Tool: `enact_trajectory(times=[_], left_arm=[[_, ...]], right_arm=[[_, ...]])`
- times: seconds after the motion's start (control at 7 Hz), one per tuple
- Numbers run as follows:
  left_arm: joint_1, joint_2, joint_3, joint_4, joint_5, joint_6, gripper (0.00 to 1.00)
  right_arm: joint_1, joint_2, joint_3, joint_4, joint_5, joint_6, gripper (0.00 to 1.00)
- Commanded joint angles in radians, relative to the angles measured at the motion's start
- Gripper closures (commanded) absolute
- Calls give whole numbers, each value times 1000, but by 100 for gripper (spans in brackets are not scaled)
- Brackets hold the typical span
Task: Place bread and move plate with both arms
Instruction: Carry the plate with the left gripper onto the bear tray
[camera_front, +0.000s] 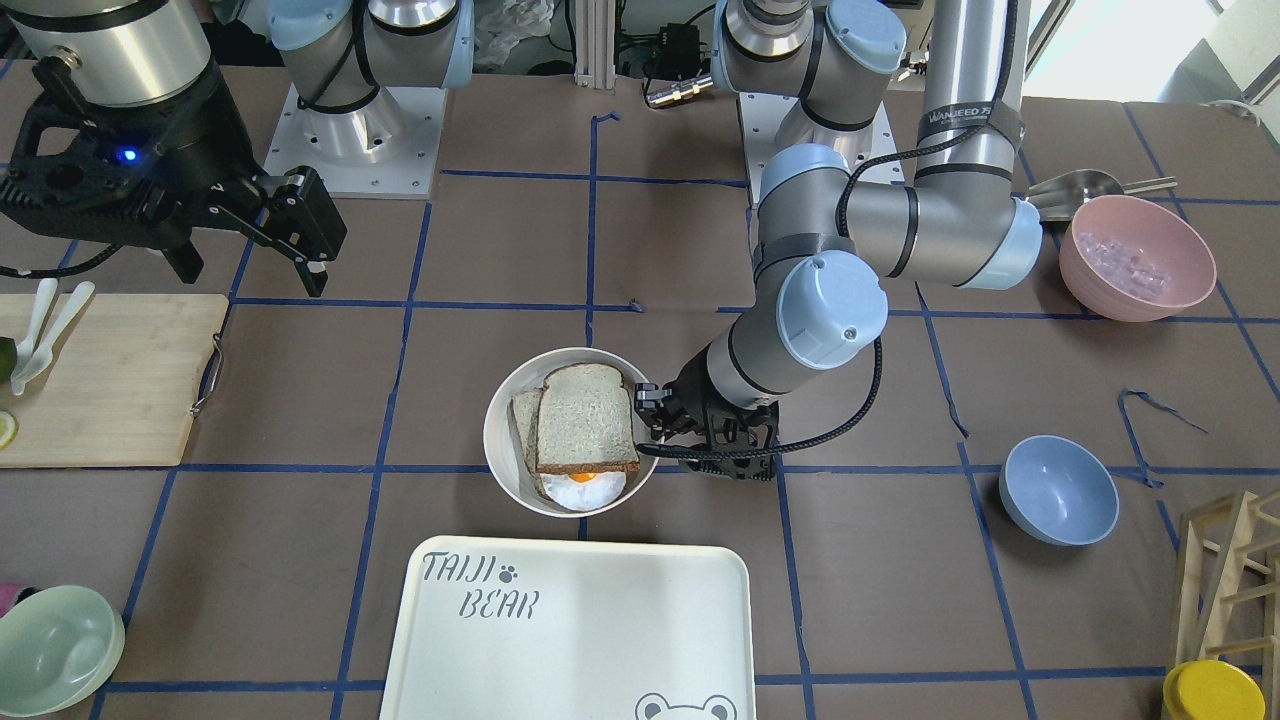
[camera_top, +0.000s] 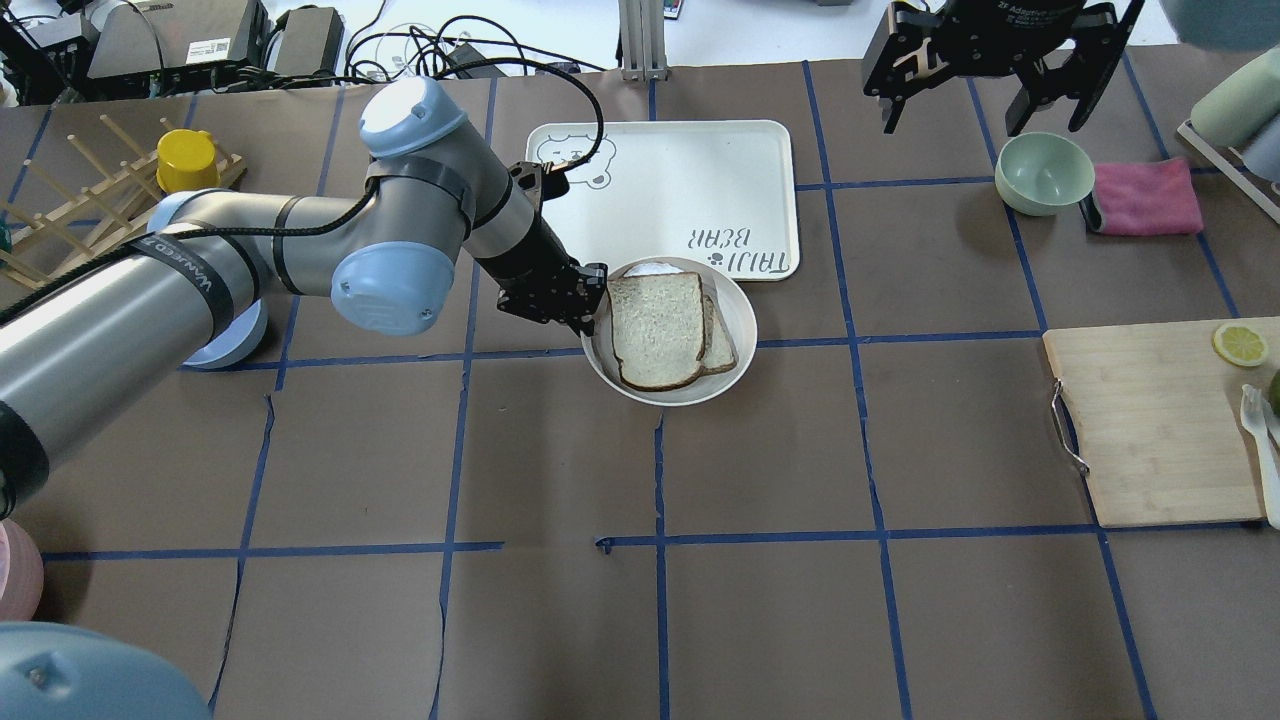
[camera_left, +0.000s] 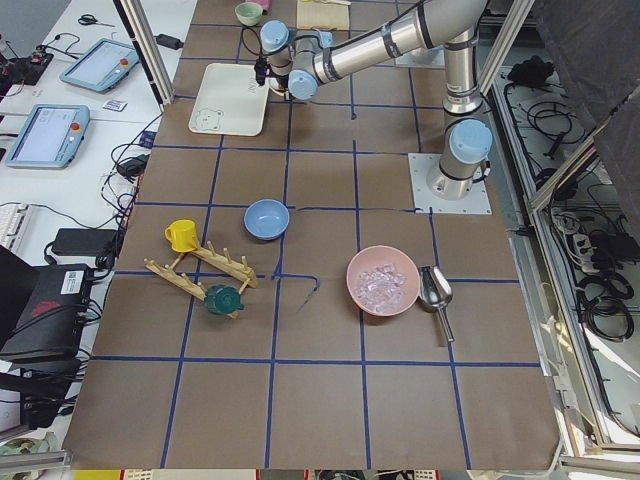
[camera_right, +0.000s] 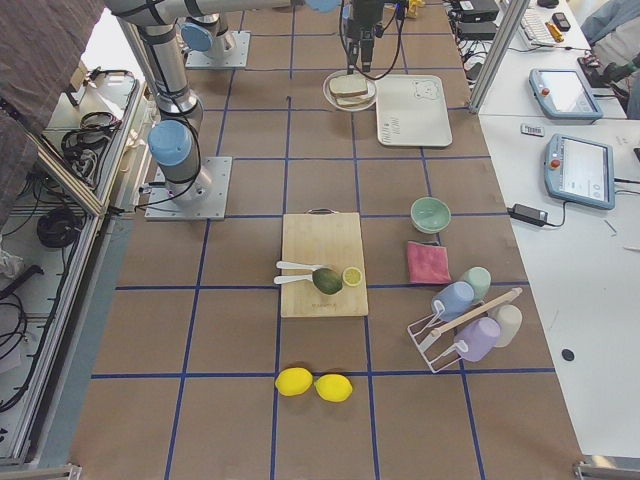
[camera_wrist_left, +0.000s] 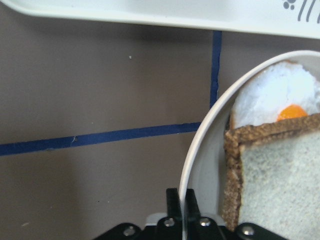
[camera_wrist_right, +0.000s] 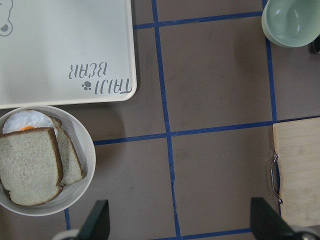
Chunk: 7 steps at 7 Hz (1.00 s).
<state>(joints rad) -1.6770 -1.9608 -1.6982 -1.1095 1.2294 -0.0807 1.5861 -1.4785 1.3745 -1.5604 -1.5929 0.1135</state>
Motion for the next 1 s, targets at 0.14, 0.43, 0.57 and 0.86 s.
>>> enact_trajectory(times=[0.14, 0.43, 0.57, 0.86], left_arm=[[51, -171, 275, -13, -1, 93, 100], [51, -333, 496, -52, -2, 162, 100], [51, -401, 565, -53, -4, 167, 100], [51, -499, 681, -52, -23, 168, 100]], right_arm=[[0, 0, 0, 0, 1, -3, 0], [0, -2, 0, 2, 1, -3, 0], [0, -2, 0, 2, 1, -3, 0], [0, 0, 0, -1, 1, 6, 0]])
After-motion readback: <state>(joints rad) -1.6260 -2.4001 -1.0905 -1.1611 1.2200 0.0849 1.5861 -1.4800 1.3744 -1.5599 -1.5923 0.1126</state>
